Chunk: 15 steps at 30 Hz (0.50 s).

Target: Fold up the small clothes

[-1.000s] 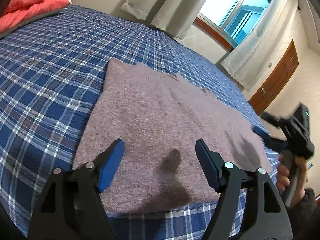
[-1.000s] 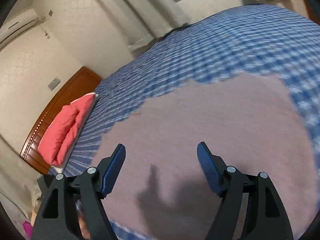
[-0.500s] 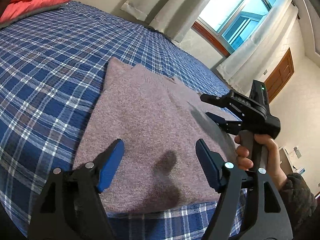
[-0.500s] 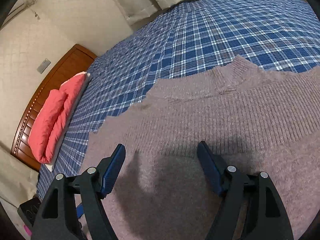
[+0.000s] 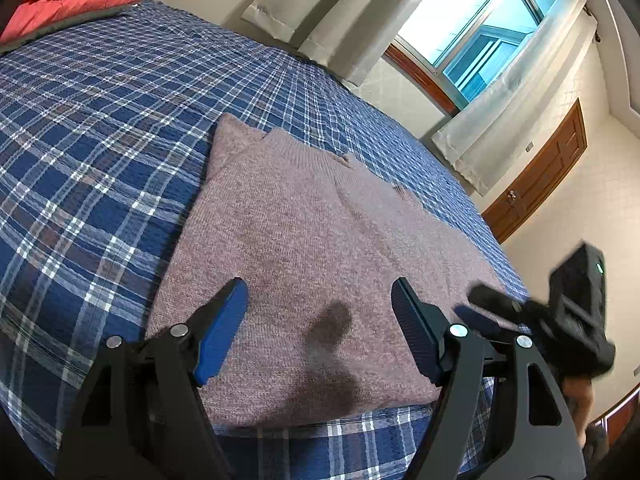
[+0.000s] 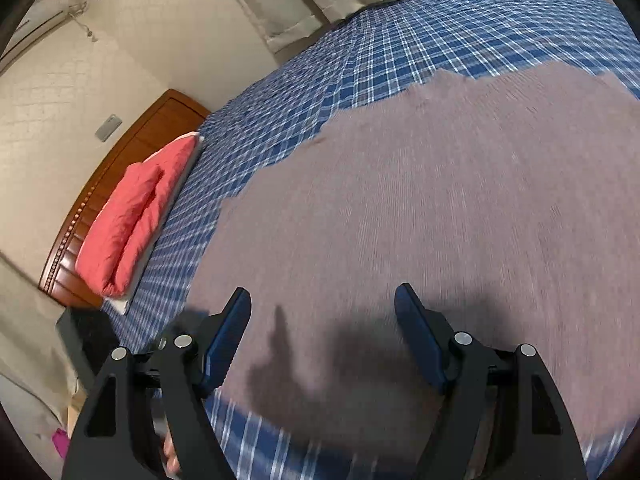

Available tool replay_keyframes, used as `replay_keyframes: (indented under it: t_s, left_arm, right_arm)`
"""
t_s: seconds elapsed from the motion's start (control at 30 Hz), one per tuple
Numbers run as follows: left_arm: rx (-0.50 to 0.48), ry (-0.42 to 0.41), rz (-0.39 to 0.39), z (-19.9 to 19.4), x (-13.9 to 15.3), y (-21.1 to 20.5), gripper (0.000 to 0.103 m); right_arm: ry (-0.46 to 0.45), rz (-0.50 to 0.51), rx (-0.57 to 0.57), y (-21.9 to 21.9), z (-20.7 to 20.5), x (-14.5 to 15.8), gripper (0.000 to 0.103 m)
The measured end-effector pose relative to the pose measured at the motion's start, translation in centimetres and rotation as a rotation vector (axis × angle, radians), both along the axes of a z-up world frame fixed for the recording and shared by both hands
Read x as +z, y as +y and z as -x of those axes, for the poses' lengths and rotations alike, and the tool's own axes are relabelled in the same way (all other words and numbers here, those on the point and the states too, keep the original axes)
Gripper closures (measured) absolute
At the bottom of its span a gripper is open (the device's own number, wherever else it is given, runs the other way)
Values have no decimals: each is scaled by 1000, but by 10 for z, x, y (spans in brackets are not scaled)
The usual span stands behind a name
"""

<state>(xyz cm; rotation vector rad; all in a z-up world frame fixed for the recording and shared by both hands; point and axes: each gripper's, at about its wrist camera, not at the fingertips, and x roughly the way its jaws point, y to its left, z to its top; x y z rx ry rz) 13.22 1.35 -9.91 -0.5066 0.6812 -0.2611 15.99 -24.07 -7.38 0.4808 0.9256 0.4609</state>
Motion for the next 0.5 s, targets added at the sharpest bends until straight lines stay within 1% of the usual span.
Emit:
replay_keyframes:
  t_s: [0.07,0.17,0.23,0.3,0.4,0.5]
  left_arm:
    - [0,0,1,0,0,0,30]
    - [0,0,0,0,0,0,30]
    - [0,0,1,0,0,0,30]
    - [0,0,3,0,0,0,30]
    - [0,1,6,2,0,-1,30]
    - [0,2,7,2,0,-1,30]
  right_arm:
    - [-24,17,-4,0,18,2,29]
    - [-31,10,-4,-2,36,-1,29]
    - [-29,31,3,0,44,-7,29]
    - [-35,41,7,1,47,-14,29]
    - [-81,55,-1,2,52,-20,29]
    - [-98,81,12,8,52,-19,24]
